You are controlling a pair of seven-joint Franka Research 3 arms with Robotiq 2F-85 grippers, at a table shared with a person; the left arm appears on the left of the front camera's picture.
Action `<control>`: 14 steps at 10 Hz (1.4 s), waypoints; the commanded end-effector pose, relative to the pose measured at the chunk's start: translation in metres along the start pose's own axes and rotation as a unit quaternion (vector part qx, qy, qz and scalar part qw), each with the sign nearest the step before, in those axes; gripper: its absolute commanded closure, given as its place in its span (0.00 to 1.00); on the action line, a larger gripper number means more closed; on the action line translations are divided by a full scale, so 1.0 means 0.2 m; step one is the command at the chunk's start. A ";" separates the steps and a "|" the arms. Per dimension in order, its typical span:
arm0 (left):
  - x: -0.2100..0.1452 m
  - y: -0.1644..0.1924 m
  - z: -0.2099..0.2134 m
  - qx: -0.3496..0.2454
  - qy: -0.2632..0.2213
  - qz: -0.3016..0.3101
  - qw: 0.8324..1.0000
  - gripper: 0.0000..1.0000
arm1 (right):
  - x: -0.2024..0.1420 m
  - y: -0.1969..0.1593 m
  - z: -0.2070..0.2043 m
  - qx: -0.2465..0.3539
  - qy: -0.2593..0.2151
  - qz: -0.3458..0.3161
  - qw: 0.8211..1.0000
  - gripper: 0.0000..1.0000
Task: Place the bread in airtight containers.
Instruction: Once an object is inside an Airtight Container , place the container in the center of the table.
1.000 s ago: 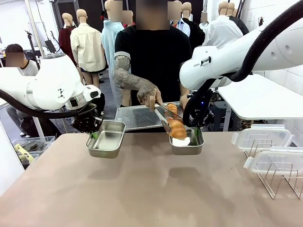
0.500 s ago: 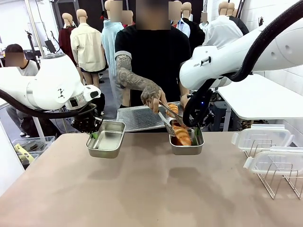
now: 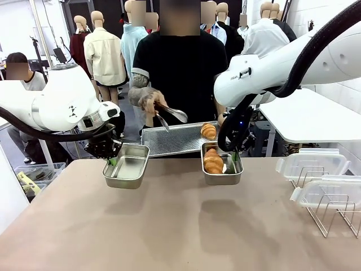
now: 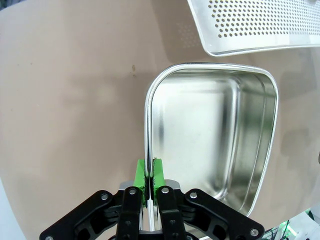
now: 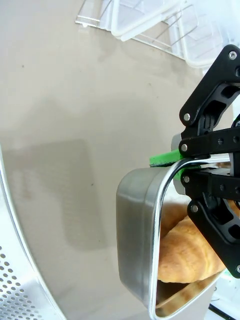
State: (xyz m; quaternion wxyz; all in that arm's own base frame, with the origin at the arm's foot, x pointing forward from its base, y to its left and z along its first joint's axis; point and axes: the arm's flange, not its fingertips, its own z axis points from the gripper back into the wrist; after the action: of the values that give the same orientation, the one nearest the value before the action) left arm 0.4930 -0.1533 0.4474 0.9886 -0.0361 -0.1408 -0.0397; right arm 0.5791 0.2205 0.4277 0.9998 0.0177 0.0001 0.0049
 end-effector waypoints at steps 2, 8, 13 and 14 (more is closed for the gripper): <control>0.02 0.00 0.02 0.007 -0.004 -0.005 1.000 1.00 | -0.02 -0.01 0.01 -0.001 -0.004 -0.001 1.000 1.00; 0.02 0.00 0.02 0.007 -0.004 -0.005 1.000 1.00 | -0.02 -0.01 0.01 -0.001 -0.004 -0.001 1.000 1.00; 0.02 0.00 0.02 0.007 -0.004 -0.005 1.000 1.00 | -0.02 -0.01 0.01 -0.001 -0.004 -0.001 1.000 1.00; 0.02 0.00 0.02 0.007 -0.004 -0.005 1.000 1.00 | -0.02 -0.01 0.01 -0.001 -0.004 -0.001 1.000 1.00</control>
State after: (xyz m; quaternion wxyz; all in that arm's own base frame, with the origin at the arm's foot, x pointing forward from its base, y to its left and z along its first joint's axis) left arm 0.4930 -0.1533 0.4474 0.9886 -0.0361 -0.1408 -0.0397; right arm 0.5791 0.2205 0.4277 0.9998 0.0177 0.0001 0.0049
